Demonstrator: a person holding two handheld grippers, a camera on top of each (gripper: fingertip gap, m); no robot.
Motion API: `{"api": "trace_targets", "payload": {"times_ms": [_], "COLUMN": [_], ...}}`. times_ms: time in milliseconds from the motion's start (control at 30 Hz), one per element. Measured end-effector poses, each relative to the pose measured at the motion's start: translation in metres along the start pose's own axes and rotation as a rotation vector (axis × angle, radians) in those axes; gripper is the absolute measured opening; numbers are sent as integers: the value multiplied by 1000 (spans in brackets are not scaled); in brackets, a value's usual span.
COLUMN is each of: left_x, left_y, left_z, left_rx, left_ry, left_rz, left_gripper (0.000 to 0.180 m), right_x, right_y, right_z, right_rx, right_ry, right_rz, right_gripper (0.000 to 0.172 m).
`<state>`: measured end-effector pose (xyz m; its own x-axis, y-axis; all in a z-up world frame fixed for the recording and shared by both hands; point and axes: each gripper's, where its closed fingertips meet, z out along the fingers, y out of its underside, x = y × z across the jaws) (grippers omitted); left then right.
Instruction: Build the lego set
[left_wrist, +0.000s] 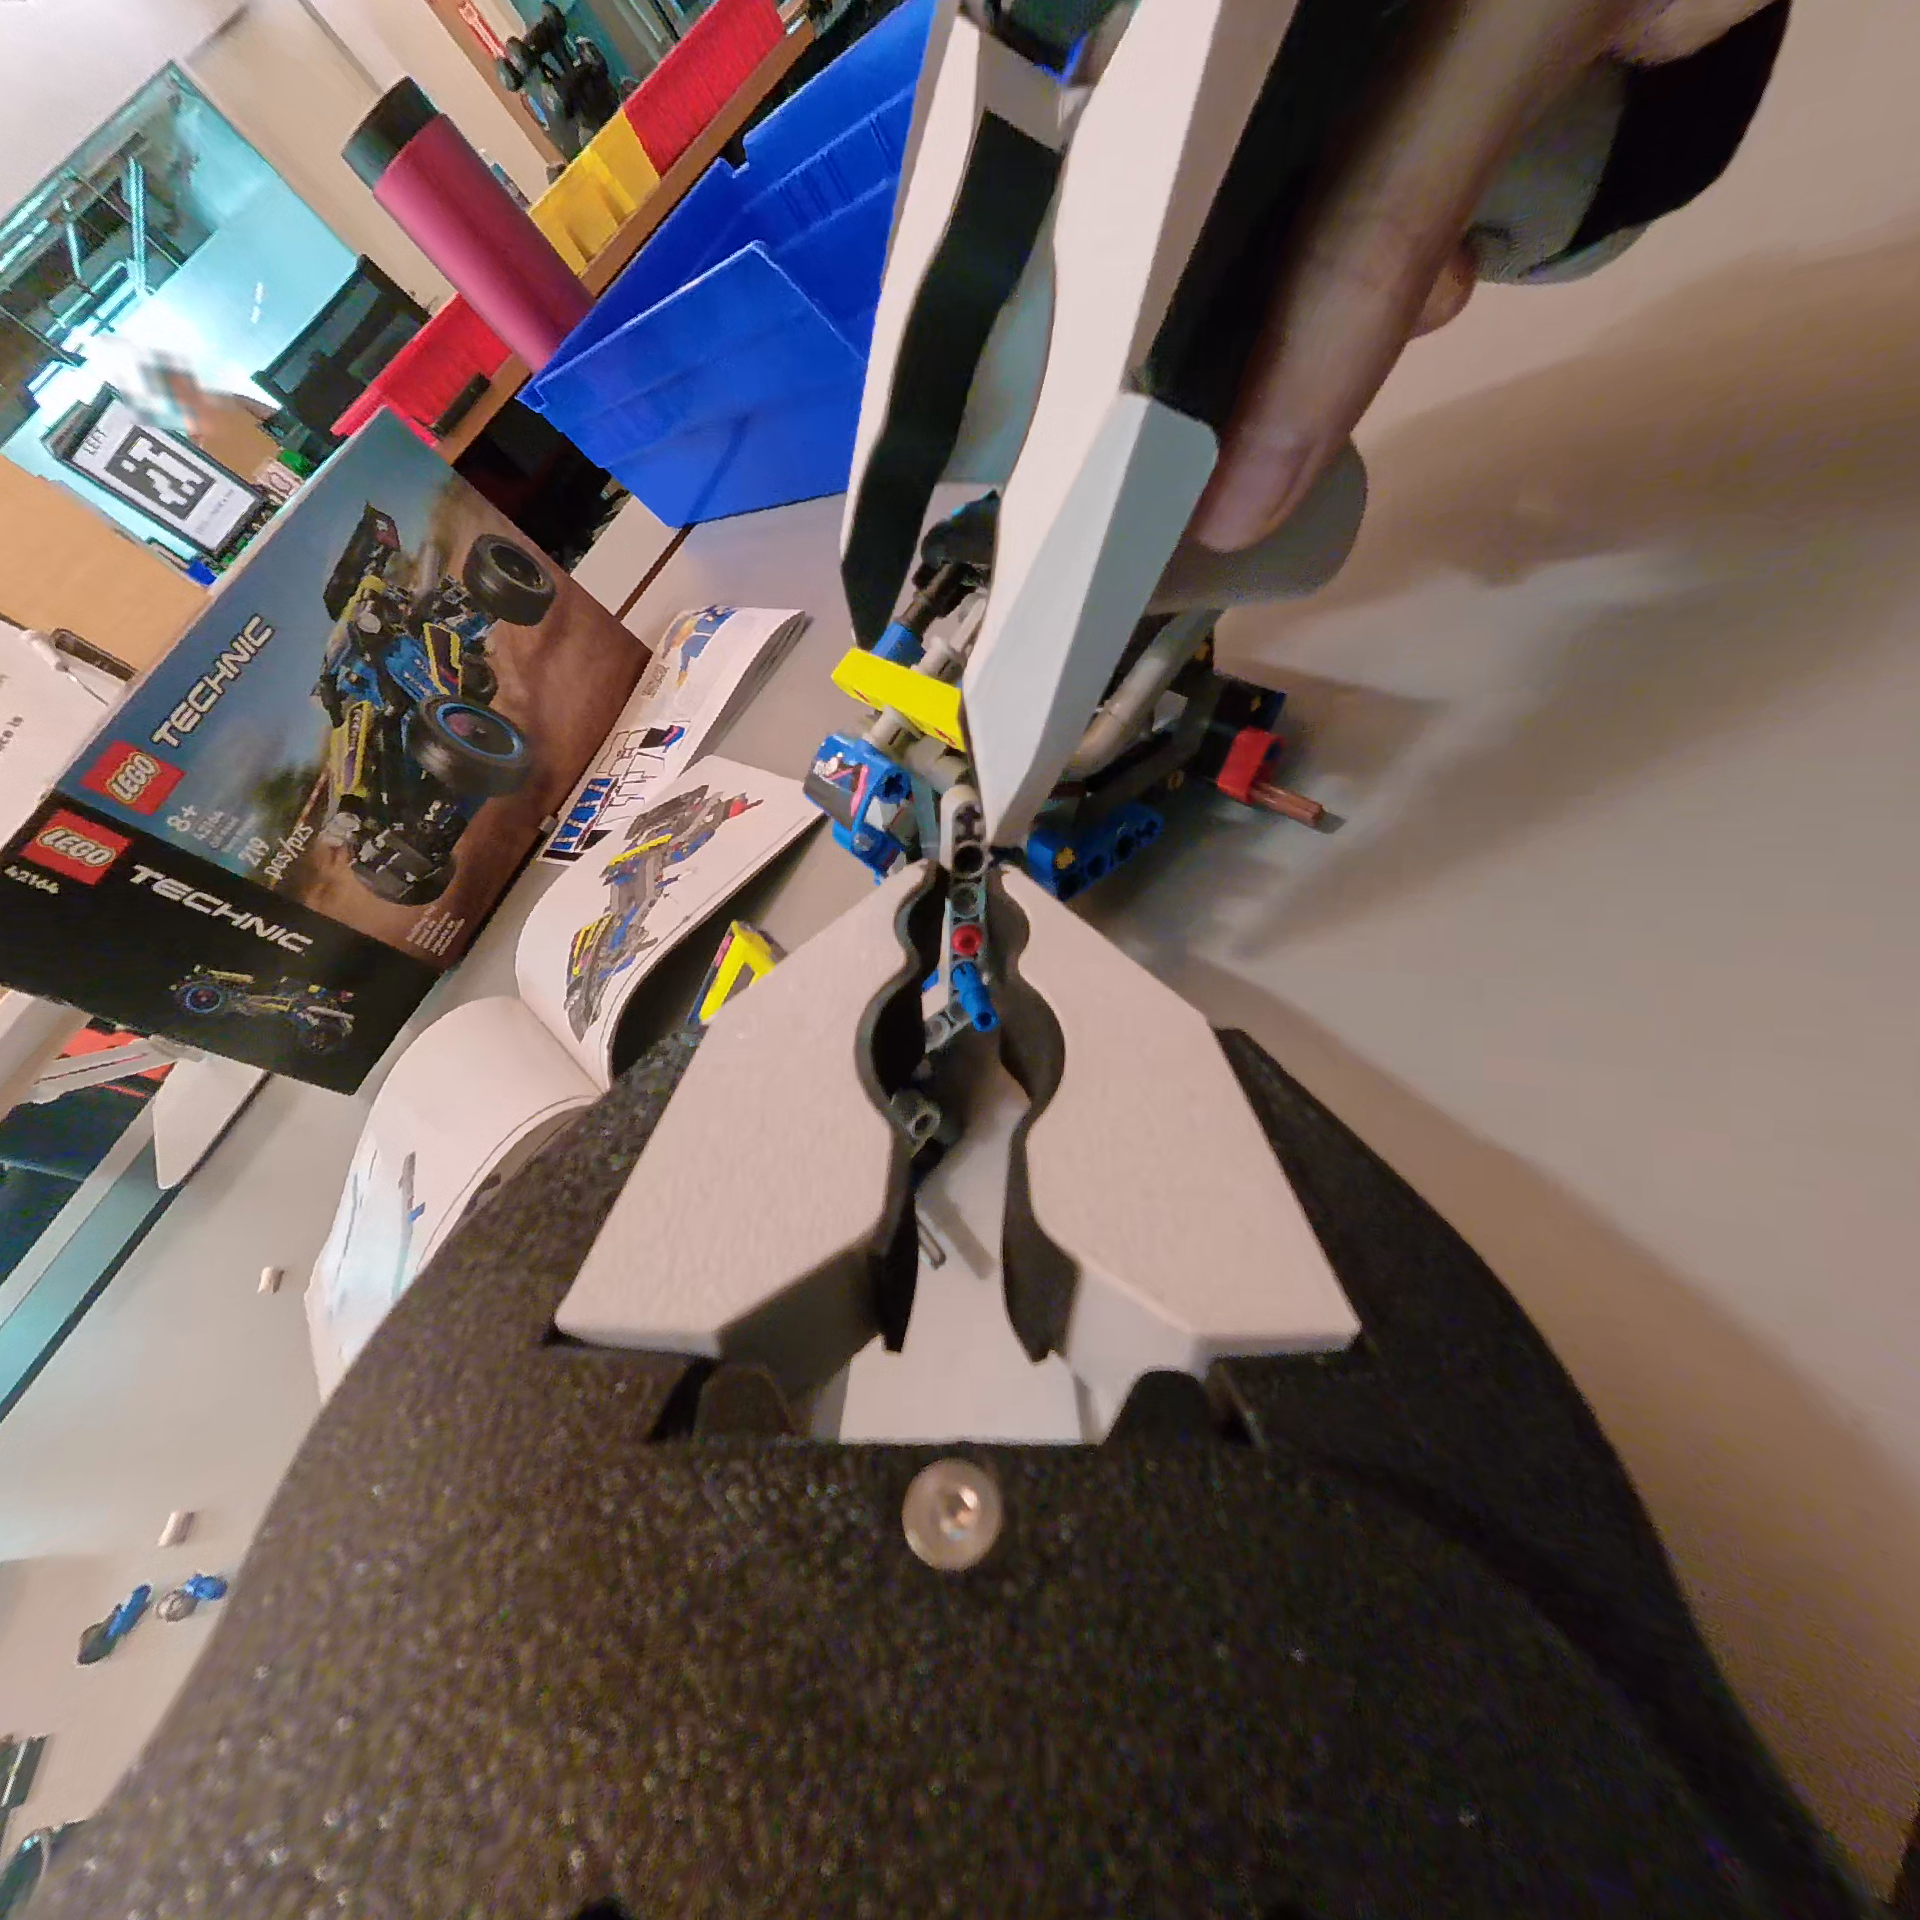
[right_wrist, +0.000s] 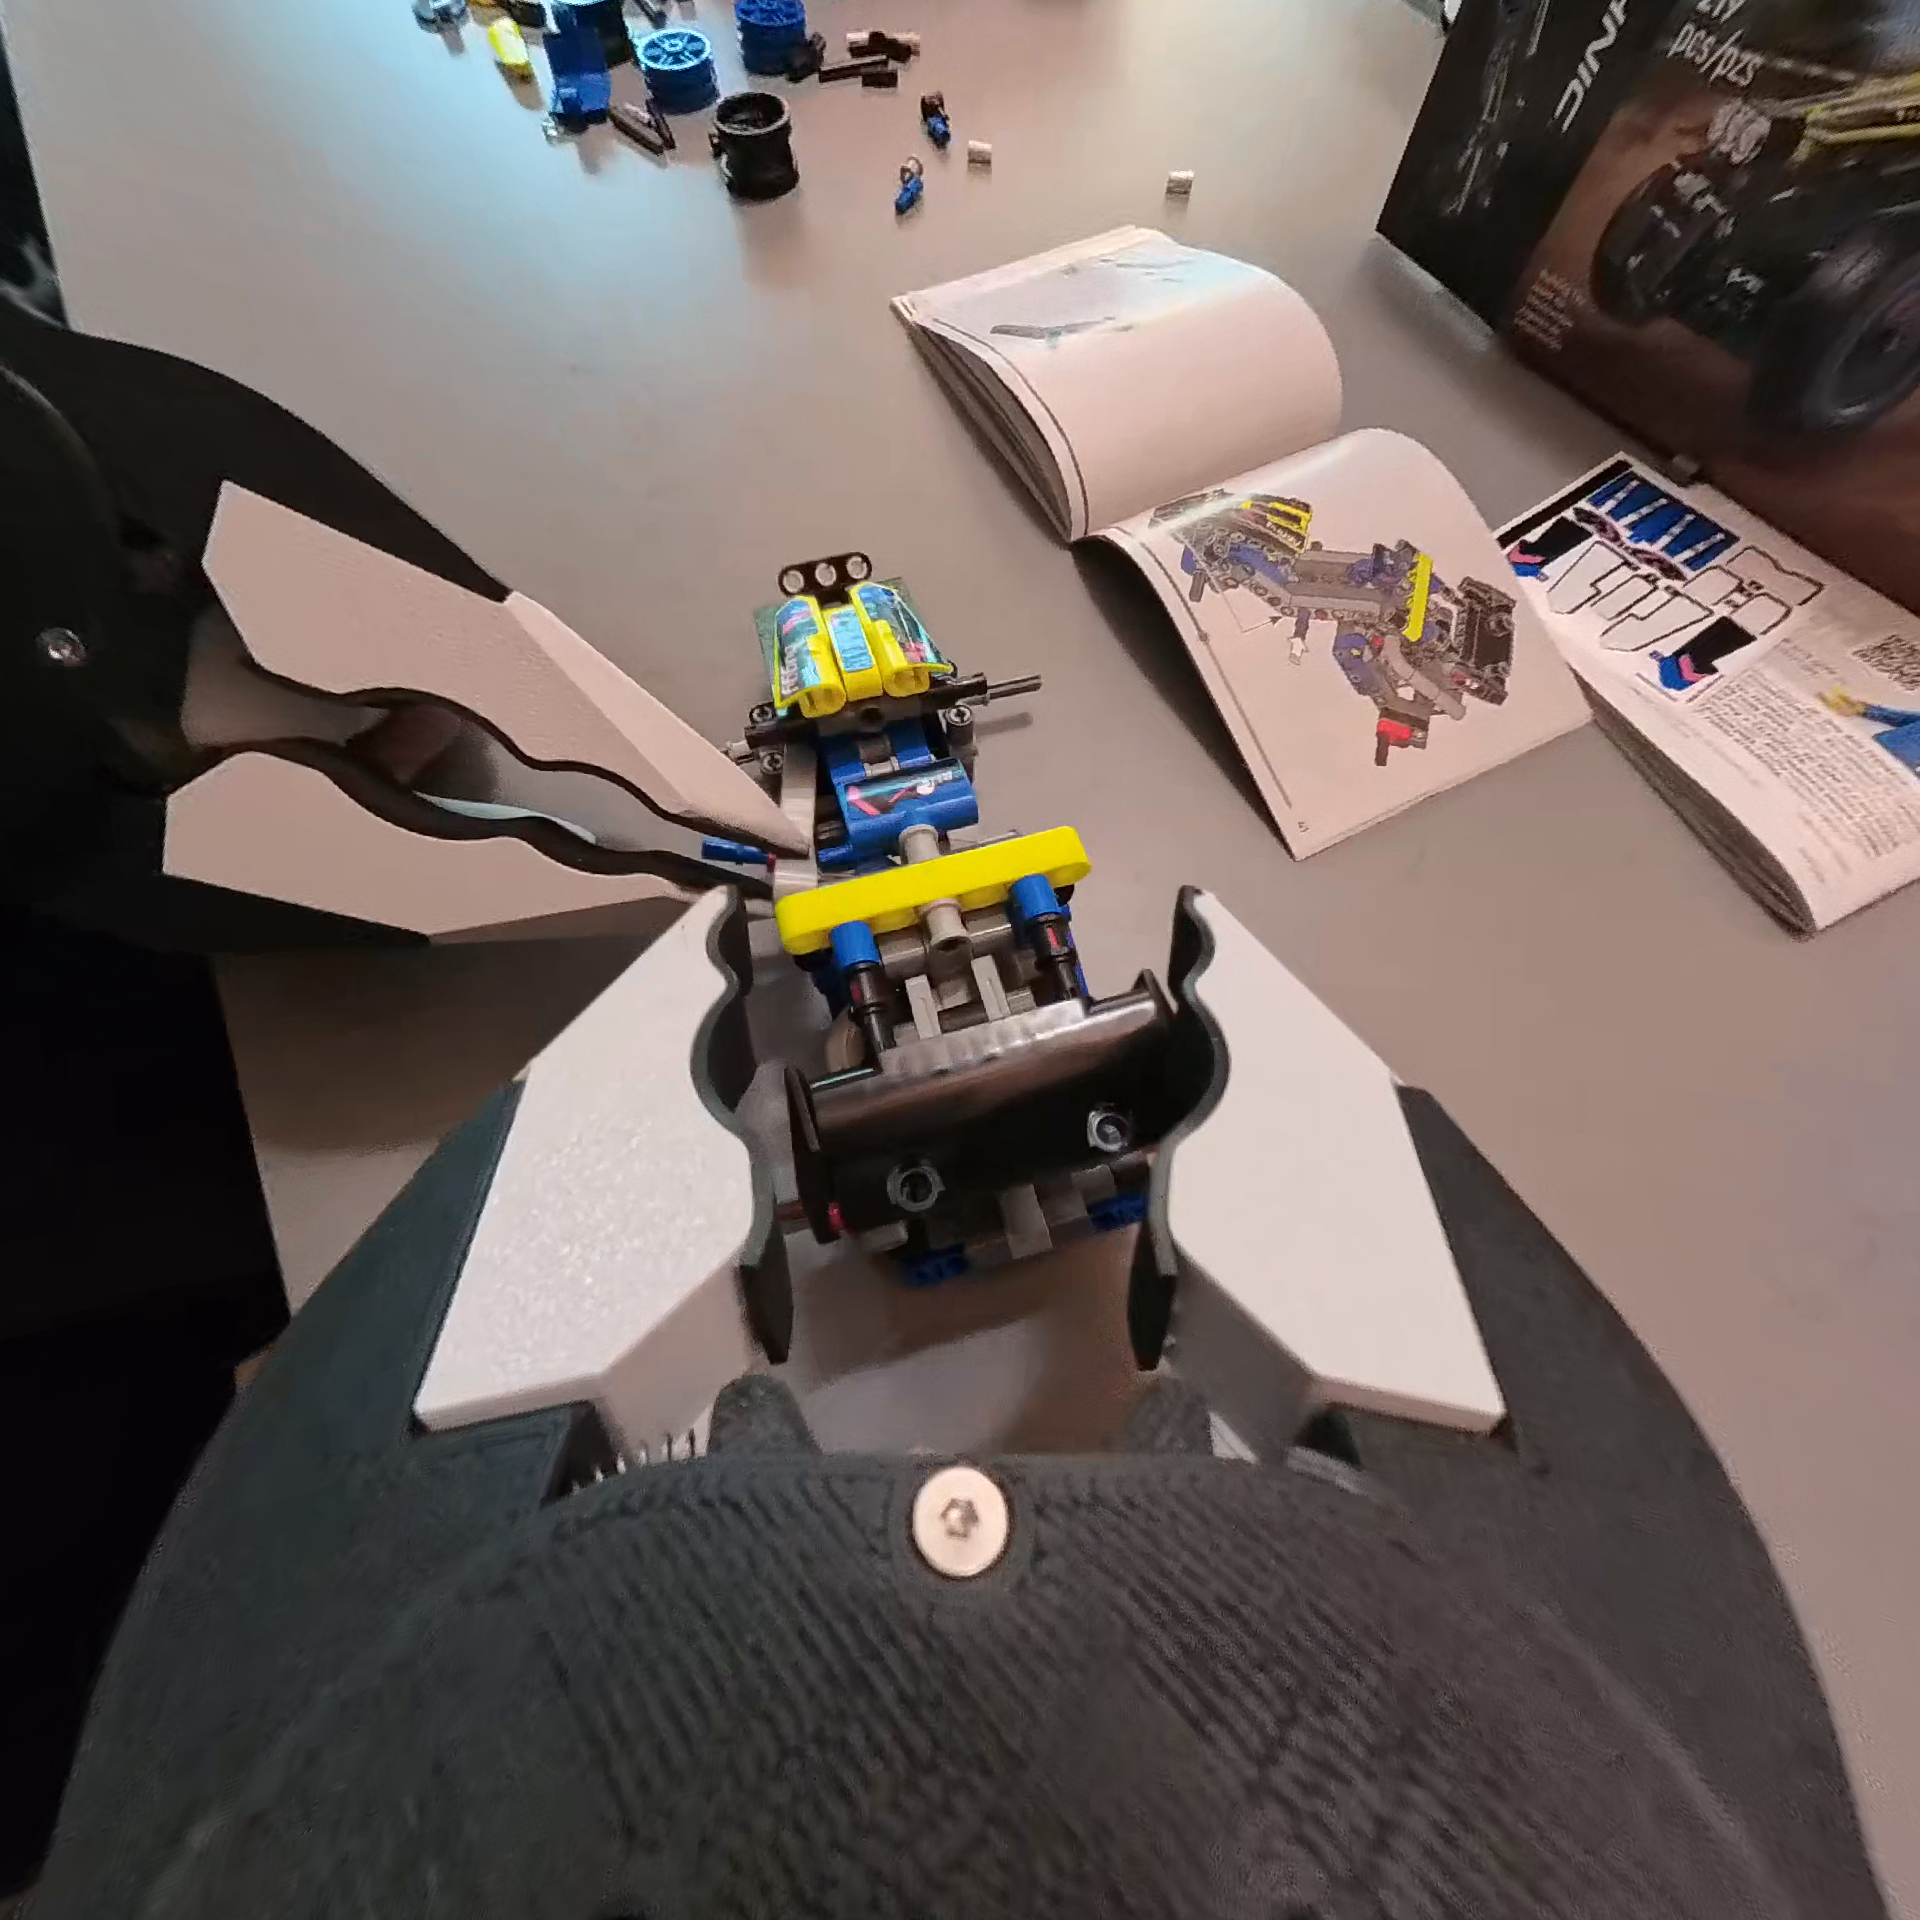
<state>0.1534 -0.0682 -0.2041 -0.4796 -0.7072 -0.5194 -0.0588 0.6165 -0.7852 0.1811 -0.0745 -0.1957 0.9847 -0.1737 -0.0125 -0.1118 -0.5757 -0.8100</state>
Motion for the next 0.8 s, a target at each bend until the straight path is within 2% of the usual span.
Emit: {"api": "trace_targets", "payload": {"times_ms": [33, 433, 800], "left_x": [0, -1, -2], "left_y": [0, -2, 4], "left_z": [1, 3, 4], "left_rx": [0, -14, -46], "left_ry": [-2, -42, -23], "left_rz": [7, 65, 24], "left_gripper": [4, 4, 4], "right_x": [1, 4, 3], "right_y": [1, 6, -8], "right_z": [1, 0, -1], "right_rx": [-1, -16, 37], "right_ry": [2, 28, 47], "right_rz": [7, -14, -10], "right_gripper": [79, 72, 70]}}
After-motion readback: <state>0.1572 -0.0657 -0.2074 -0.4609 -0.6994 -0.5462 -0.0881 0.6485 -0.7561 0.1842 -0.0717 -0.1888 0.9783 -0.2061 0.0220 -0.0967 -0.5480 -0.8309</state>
